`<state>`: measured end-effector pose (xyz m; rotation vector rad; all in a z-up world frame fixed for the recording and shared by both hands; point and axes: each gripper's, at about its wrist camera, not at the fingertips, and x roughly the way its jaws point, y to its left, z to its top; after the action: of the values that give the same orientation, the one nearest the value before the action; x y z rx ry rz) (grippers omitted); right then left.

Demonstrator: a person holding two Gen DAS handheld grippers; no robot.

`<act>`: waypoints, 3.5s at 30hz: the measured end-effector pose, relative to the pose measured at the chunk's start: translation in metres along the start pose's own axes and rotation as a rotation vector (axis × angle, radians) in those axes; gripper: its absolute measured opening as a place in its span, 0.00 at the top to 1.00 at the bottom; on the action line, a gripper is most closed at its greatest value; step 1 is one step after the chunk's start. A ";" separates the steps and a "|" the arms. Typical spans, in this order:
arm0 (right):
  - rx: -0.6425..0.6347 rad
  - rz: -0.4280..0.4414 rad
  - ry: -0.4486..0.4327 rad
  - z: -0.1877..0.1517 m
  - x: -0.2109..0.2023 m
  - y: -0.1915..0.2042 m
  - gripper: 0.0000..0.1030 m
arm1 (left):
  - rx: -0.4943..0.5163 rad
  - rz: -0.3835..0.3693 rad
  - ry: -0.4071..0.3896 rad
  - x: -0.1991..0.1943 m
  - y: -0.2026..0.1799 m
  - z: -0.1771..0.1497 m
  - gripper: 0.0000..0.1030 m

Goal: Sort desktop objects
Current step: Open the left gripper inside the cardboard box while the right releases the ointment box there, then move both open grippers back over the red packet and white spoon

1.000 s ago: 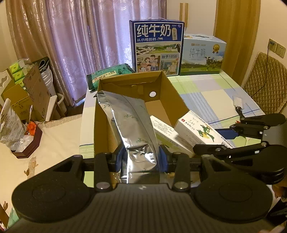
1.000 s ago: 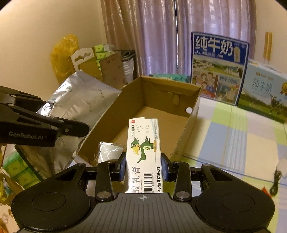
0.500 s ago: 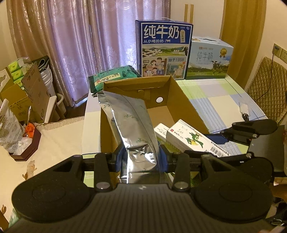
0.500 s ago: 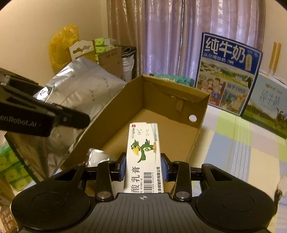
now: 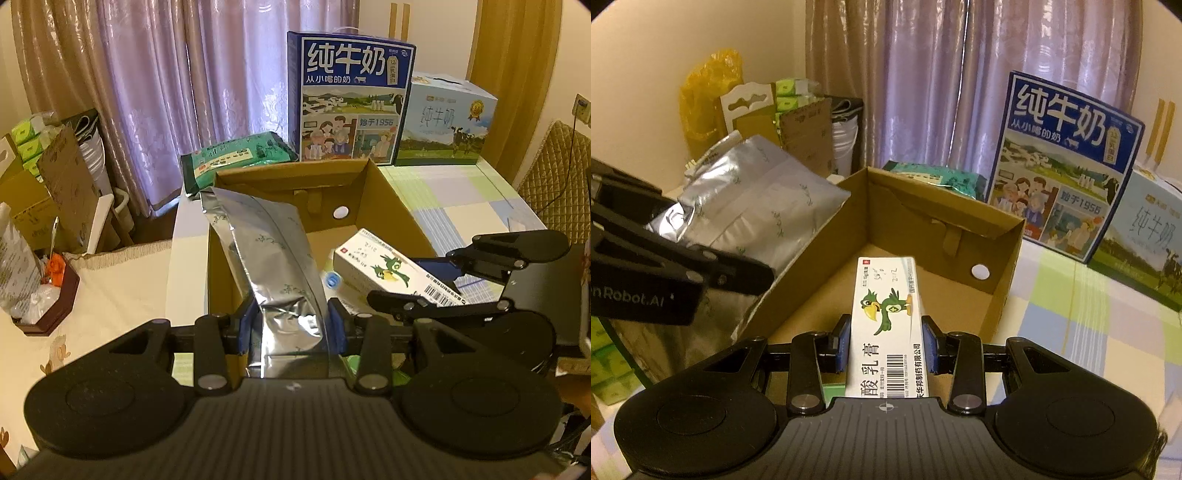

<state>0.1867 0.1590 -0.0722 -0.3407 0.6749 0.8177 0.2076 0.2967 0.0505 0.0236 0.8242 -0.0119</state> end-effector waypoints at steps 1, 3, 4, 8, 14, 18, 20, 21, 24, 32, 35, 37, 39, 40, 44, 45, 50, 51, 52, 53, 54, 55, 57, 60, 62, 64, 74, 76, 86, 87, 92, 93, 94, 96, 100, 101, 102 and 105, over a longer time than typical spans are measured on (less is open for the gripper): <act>0.003 0.001 0.002 0.000 0.002 -0.001 0.65 | -0.001 0.000 0.000 0.003 0.000 0.001 0.65; 0.011 0.010 0.001 -0.001 0.004 -0.003 0.65 | -0.005 -0.003 0.002 0.007 0.001 0.002 0.65; 0.011 0.015 0.001 -0.002 0.004 -0.003 0.65 | -0.007 -0.004 0.005 0.009 0.000 0.002 0.65; 0.028 0.027 0.005 -0.008 0.004 -0.006 0.65 | -0.012 -0.004 0.019 0.019 0.000 -0.001 0.65; 0.045 0.030 0.013 -0.011 0.004 -0.011 0.65 | -0.033 -0.012 0.023 0.026 0.002 -0.005 0.65; 0.057 0.034 0.014 -0.012 0.003 -0.011 0.65 | -0.029 0.002 0.010 0.021 0.004 -0.003 0.65; 0.062 0.038 0.013 -0.011 0.002 -0.011 0.65 | -0.025 0.007 0.006 0.018 0.004 -0.002 0.65; 0.065 0.040 0.014 -0.011 0.002 -0.010 0.65 | -0.025 0.008 0.005 0.016 0.005 -0.003 0.65; 0.079 0.048 0.014 -0.010 0.001 -0.009 0.65 | -0.027 0.010 0.002 0.013 0.007 -0.005 0.65; 0.080 0.047 0.007 -0.005 -0.002 -0.005 0.65 | -0.033 0.017 0.005 0.008 0.010 -0.010 0.65; 0.080 0.047 0.006 -0.005 -0.003 -0.005 0.65 | -0.032 0.021 0.003 0.007 0.011 -0.011 0.65; 0.081 0.047 0.005 -0.006 -0.003 -0.005 0.65 | -0.030 0.022 0.004 0.006 0.011 -0.011 0.65; 0.087 0.052 0.002 -0.004 -0.003 -0.005 0.65 | -0.029 0.022 0.005 0.006 0.011 -0.013 0.65; 0.090 0.057 0.000 -0.004 -0.003 -0.005 0.65 | -0.028 0.023 0.006 0.006 0.011 -0.013 0.65; 0.089 0.069 -0.020 -0.001 -0.005 -0.004 0.55 | -0.027 0.025 0.012 0.006 0.012 -0.015 0.65; 0.091 0.070 -0.024 -0.001 -0.006 -0.004 0.54 | -0.025 0.025 0.012 0.007 0.012 -0.016 0.65; 0.106 0.055 -0.031 -0.002 -0.008 -0.008 0.53 | -0.022 0.027 0.015 0.006 0.012 -0.018 0.65; 0.110 0.053 -0.031 -0.003 -0.009 -0.009 0.52 | -0.022 0.027 0.015 0.006 0.012 -0.018 0.65; 0.112 0.050 -0.032 -0.003 -0.010 -0.010 0.51 | -0.022 0.028 0.015 0.006 0.011 -0.018 0.65; 0.114 0.046 -0.033 -0.004 -0.010 -0.011 0.50 | -0.021 0.029 0.014 0.005 0.011 -0.019 0.65; 0.117 0.044 -0.035 -0.004 -0.012 -0.013 0.48 | -0.020 0.030 0.013 0.004 0.011 -0.019 0.64; 0.120 0.042 -0.039 -0.005 -0.014 -0.014 0.45 | -0.021 0.031 0.012 0.002 0.010 -0.019 0.64; 0.130 0.041 -0.049 -0.007 -0.021 -0.018 0.38 | -0.021 0.034 0.007 -0.001 0.009 -0.020 0.60; 0.139 0.036 -0.073 -0.012 -0.036 -0.023 0.27 | -0.013 0.044 -0.001 -0.009 0.005 -0.021 0.51; 0.142 0.026 -0.089 -0.016 -0.047 -0.027 0.22 | -0.003 0.049 -0.009 -0.016 0.000 -0.022 0.48; 0.151 0.019 -0.099 -0.022 -0.058 -0.032 0.15 | 0.004 0.050 -0.014 -0.022 -0.005 -0.022 0.45; 0.195 -0.037 -0.099 -0.065 -0.119 -0.067 0.02 | 0.038 0.009 -0.093 -0.062 -0.057 -0.021 0.16; 0.210 -0.052 -0.094 -0.078 -0.131 -0.075 0.02 | 0.049 -0.011 -0.112 -0.070 -0.073 -0.021 0.12; 0.383 -0.172 -0.045 -0.172 -0.197 -0.142 0.02 | 0.174 -0.131 -0.186 -0.100 -0.178 -0.029 0.04; 0.402 -0.184 -0.040 -0.182 -0.201 -0.148 0.02 | 0.183 -0.144 -0.193 -0.102 -0.190 -0.033 0.04; 0.487 -0.227 -0.016 -0.225 -0.220 -0.171 0.02 | 0.169 -0.236 -0.177 -0.096 -0.234 -0.050 0.04; 0.508 -0.237 -0.012 -0.232 -0.221 -0.175 0.02 | 0.171 -0.250 -0.166 -0.092 -0.241 -0.053 0.04; 0.526 -0.244 -0.009 -0.238 -0.222 -0.178 0.02 | 0.176 -0.256 -0.151 -0.087 -0.248 -0.056 0.04; 0.563 -0.252 -0.005 -0.249 -0.220 -0.186 0.02 | 0.200 -0.252 -0.122 -0.074 -0.260 -0.062 0.04; 0.598 -0.235 -0.006 -0.259 -0.213 -0.195 0.02 | 0.242 -0.237 -0.077 -0.045 -0.276 -0.069 0.04; 0.598 -0.239 -0.005 -0.259 -0.210 -0.196 0.02 | 0.253 -0.231 -0.069 -0.036 -0.280 -0.070 0.04; 0.598 -0.241 -0.004 -0.259 -0.208 -0.198 0.02 | 0.267 -0.229 -0.066 -0.029 -0.282 -0.073 0.04; 0.598 -0.250 0.010 -0.261 -0.197 -0.206 0.02 | 0.301 -0.246 -0.064 -0.007 -0.286 -0.078 0.04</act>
<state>0.1374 -0.2197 -0.1287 0.1138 0.8322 0.3488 0.1397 0.0132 -0.0020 0.2046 0.7512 -0.3676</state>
